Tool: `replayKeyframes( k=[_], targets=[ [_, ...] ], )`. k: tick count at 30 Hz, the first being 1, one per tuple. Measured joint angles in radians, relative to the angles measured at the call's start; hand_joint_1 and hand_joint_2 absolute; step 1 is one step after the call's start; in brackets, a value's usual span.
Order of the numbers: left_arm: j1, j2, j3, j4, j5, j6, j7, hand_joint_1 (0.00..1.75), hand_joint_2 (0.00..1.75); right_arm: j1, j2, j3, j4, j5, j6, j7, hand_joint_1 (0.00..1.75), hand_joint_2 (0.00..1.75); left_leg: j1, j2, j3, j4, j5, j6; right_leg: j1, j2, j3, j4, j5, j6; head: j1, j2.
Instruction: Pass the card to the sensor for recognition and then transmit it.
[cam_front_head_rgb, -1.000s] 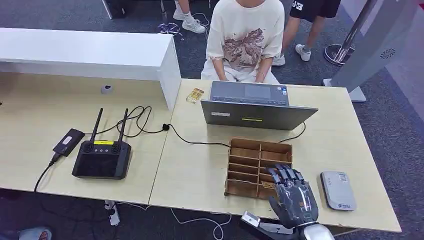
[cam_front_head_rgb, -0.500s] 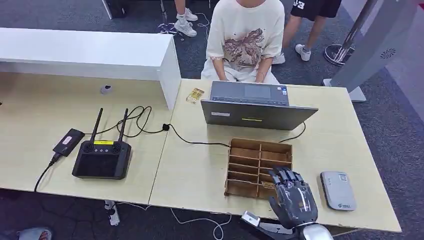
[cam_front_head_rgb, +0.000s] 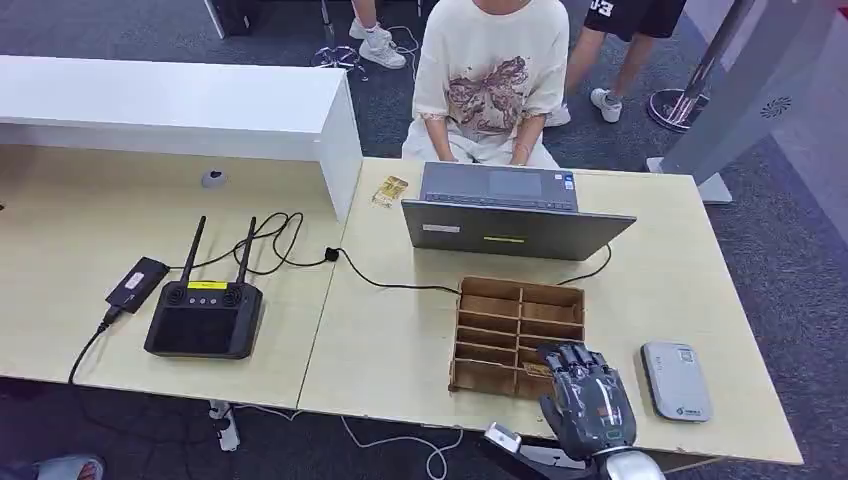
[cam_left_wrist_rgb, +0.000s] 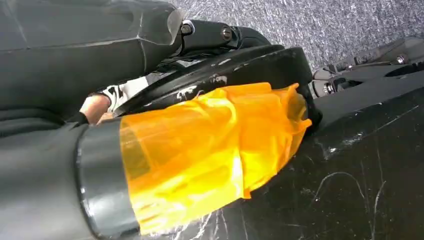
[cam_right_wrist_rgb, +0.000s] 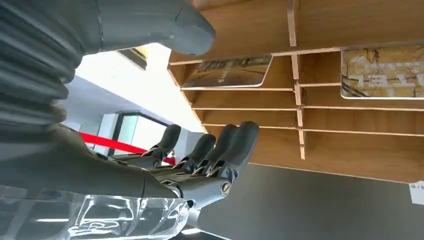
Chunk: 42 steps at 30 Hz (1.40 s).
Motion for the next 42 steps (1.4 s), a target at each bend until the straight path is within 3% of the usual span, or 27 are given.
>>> replayKeyframes(
  k=[2, 4, 10, 15, 23, 26, 29, 31, 42],
  targets=[
    [0.000, 0.000, 0.004, 0.000, 0.000, 0.000, 0.000, 0.00, 0.00, 0.001, 0.000, 0.000, 0.002, -0.001, 0.000, 0.001, 0.77, 1.75, 0.000, 0.000, 0.000, 0.000, 0.000, 0.000, 0.000, 0.000, 0.000, 0.000, 0.000, 0.000, 0.000, 0.000],
    [0.000, 0.000, 0.006, 0.000, 0.000, 0.000, 0.000, 0.00, 0.00, 0.001, 0.000, 0.000, 0.003, -0.001, 0.000, 0.001, 0.96, 1.75, 0.000, 0.000, 0.000, 0.000, 0.000, 0.000, 0.000, 0.000, 0.000, 0.000, 0.000, 0.000, 0.000, 0.000],
    [0.000, 0.000, 0.007, 0.000, 0.000, 0.000, 0.000, 0.00, 0.00, 0.003, 0.000, 0.000, 0.005, -0.001, -0.002, 0.002, 1.13, 1.75, 0.000, 0.000, 0.000, 0.000, 0.000, 0.000, 0.000, 0.000, 0.000, 0.000, 0.000, 0.000, 0.000, 0.000],
    [0.000, 0.000, 0.007, 0.000, -0.003, -0.001, 0.000, 0.00, 0.00, 0.004, 0.000, 0.000, 0.005, 0.004, -0.005, 0.007, 1.08, 1.75, 0.000, 0.000, 0.000, 0.000, 0.000, 0.000, 0.000, 0.000, 0.000, 0.000, 0.000, 0.000, 0.000, 0.000],
    [0.000, 0.000, 0.010, 0.000, -0.003, -0.004, 0.000, 0.00, 0.00, 0.008, 0.000, 0.000, 0.005, 0.015, -0.018, 0.010, 1.19, 1.75, 0.000, 0.000, 0.000, 0.000, 0.000, 0.000, 0.000, 0.000, 0.000, 0.000, 0.000, 0.000, 0.000, 0.000],
    [0.000, 0.000, 0.012, 0.000, -0.003, -0.005, 0.000, 0.00, 0.00, 0.009, 0.000, 0.000, 0.005, 0.019, -0.029, 0.009, 1.08, 1.75, 0.000, 0.000, 0.000, 0.000, 0.000, 0.000, 0.000, 0.000, 0.000, 0.000, 0.000, 0.000, 0.000, 0.000],
    [0.000, 0.000, 0.013, 0.000, -0.003, -0.005, 0.000, 0.00, 0.00, 0.009, 0.001, 0.000, 0.005, 0.024, -0.042, 0.009, 1.08, 1.75, 0.000, 0.000, 0.000, 0.000, 0.000, 0.000, 0.000, 0.000, 0.000, 0.000, 0.000, 0.000, 0.000, 0.000],
    [0.000, 0.000, 0.013, 0.000, -0.004, -0.005, 0.000, 0.00, 0.00, 0.011, 0.003, 0.000, 0.005, 0.026, -0.050, 0.008, 1.26, 1.75, 0.000, 0.000, 0.000, 0.000, 0.000, 0.000, 0.000, 0.000, 0.000, 0.000, 0.000, 0.000, 0.000, 0.000],
    [-0.001, 0.000, 0.015, 0.000, -0.016, -0.005, 0.000, 0.00, 0.00, 0.014, 0.015, 0.000, 0.015, 0.024, -0.087, -0.001, 1.33, 1.75, 0.000, 0.000, 0.000, 0.000, 0.000, 0.000, 0.000, 0.000, 0.000, 0.000, 0.000, 0.000, 0.000, 0.000]
  ],
)
